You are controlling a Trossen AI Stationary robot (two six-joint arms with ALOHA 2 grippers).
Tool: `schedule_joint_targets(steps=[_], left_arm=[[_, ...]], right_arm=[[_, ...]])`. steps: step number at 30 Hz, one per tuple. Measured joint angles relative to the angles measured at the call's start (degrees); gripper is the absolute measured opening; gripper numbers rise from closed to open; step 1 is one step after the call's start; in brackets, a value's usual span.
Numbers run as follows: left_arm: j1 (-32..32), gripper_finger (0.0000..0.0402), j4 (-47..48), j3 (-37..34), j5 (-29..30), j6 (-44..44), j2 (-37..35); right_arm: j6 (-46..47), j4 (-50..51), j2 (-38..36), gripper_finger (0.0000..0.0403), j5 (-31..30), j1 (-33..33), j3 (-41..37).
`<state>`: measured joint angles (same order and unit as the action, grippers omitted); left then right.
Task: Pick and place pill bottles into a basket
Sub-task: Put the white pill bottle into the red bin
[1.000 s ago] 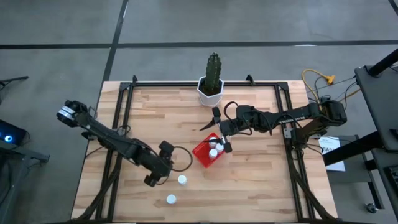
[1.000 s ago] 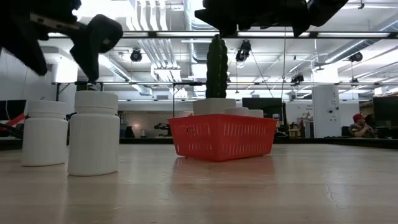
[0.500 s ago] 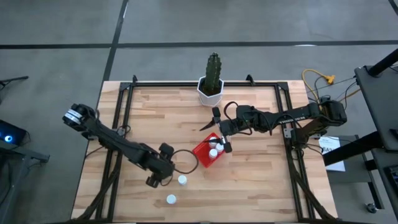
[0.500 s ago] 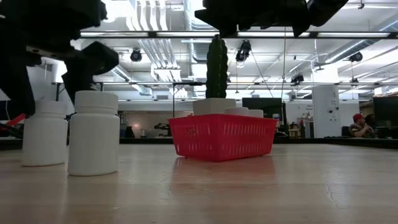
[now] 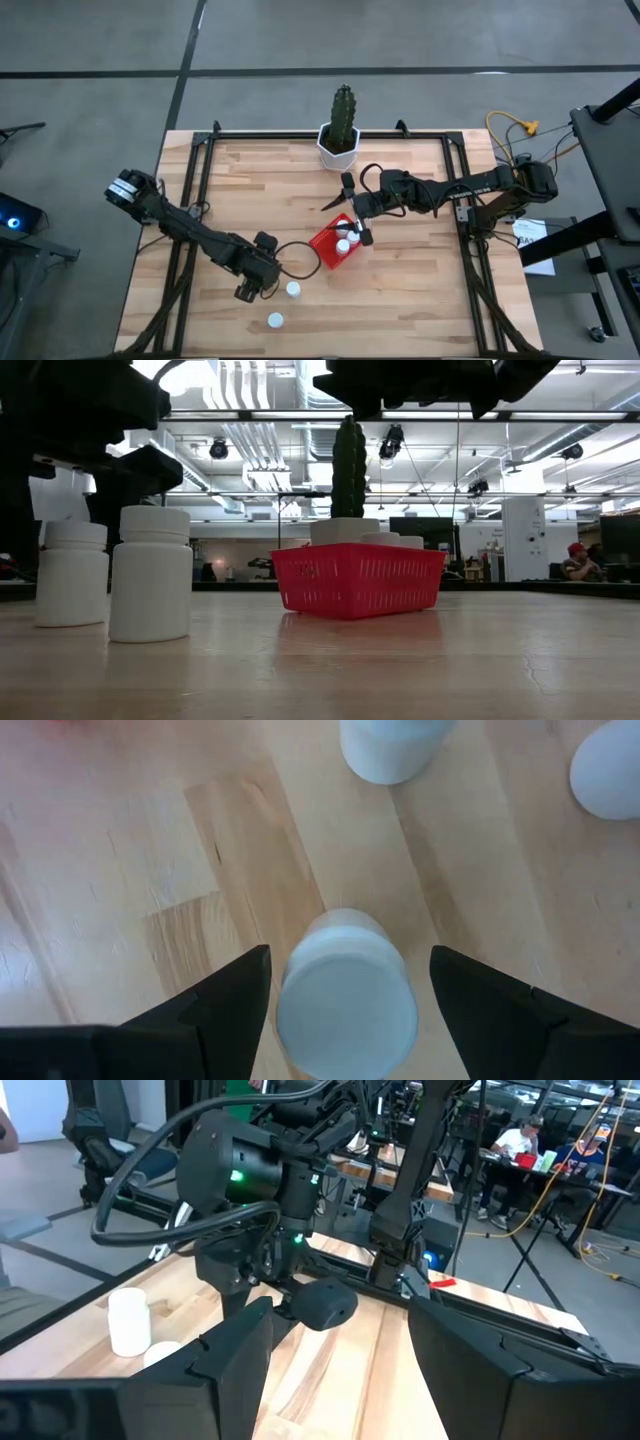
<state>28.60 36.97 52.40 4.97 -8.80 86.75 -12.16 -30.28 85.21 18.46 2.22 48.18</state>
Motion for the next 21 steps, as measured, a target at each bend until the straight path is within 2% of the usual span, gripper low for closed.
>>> schedule_joint_targets(steps=[4, 12, 21], left_arm=[[0.0, 0.0232, 0.0, 0.0, 0.0, 0.0, -0.2], [0.0, 0.0150, -0.5, 0.1, 0.0, 0.1, -0.3], [-0.1, 0.0141, 1.6, 1.5, -0.1, 2.7, -0.6]], right_arm=[[0.0, 0.0, 0.0, 0.0224, 0.0, -0.1, 0.0], [0.2, 0.0, 0.0, 0.0224, 0.0, -0.1, 0.0], [1.1, 0.0, 0.0, 0.0224, 0.0, -0.1, 0.0]])
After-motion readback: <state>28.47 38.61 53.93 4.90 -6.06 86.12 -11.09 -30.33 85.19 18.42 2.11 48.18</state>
